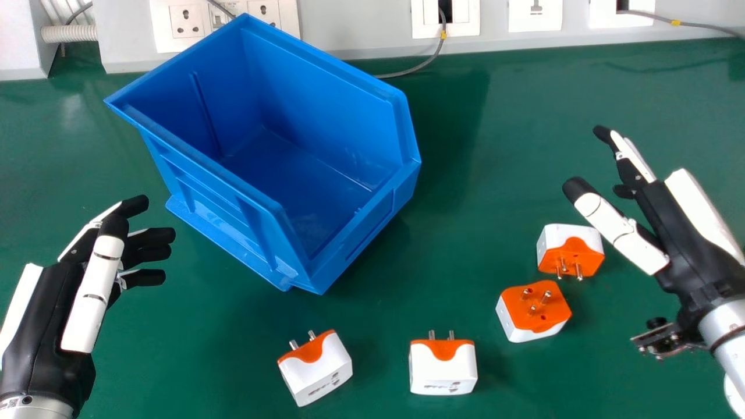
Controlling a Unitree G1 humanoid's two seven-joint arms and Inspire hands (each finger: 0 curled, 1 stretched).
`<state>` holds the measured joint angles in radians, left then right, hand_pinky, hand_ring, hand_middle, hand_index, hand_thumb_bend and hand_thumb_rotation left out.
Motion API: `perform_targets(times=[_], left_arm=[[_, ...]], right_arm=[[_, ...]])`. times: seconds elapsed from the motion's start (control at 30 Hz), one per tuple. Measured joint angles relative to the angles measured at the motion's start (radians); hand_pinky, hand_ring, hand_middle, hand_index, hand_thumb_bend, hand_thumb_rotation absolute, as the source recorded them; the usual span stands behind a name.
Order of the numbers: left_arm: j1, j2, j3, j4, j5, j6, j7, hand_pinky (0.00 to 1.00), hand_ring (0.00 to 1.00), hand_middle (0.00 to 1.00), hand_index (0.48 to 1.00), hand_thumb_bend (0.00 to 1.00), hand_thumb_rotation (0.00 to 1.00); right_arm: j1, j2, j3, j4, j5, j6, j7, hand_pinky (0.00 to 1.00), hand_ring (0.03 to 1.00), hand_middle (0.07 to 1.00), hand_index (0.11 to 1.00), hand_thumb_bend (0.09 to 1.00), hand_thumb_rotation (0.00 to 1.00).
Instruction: Pick all objects and put in blue box
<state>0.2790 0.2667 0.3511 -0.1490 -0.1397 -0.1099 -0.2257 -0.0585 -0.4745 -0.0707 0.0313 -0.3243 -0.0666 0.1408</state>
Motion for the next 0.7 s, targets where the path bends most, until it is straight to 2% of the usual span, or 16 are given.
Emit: perform_targets(times=[0.13,0.2,0.37,0.47,0.7], left_arm=[[-0.004,0.001,0.006,0.003,0.0,0.001,0.001,0.68,0.74,0.73,0.844,0.51,0.96],[-0.01,0.006,0.011,0.011,0.0,0.001,0.001,0.68,0.74,0.73,0.845,0.51,0.96],[-0.021,0.016,0.017,0.02,-0.003,0.001,-0.001,0.68,0.74,0.73,0.847,0.51,0.97],[-0.029,0.016,0.017,0.02,-0.01,0.001,-0.001,0.68,0.74,0.73,0.848,0.51,0.97],[-0.028,0.017,0.017,0.02,-0.01,0.005,0.0,0.68,0.74,0.73,0.845,0.49,0.97]], right_arm=[[-0.021,-0.023,0.014,0.005,-0.015,0.043,0.033,0.86,0.974,0.989,0.951,0.406,0.99],[-0.035,-0.034,0.026,0.005,-0.03,0.07,0.05,0.86,0.974,0.99,0.952,0.413,0.97],[-0.071,-0.046,0.049,0.01,-0.055,0.108,0.072,0.86,0.974,0.992,0.958,0.418,0.95],[-0.105,-0.063,0.071,0.035,-0.083,0.122,0.083,0.86,0.974,0.992,0.964,0.42,0.93],[-0.135,-0.106,0.087,0.054,-0.118,0.126,0.107,0.86,0.981,0.999,0.99,0.437,0.85]])
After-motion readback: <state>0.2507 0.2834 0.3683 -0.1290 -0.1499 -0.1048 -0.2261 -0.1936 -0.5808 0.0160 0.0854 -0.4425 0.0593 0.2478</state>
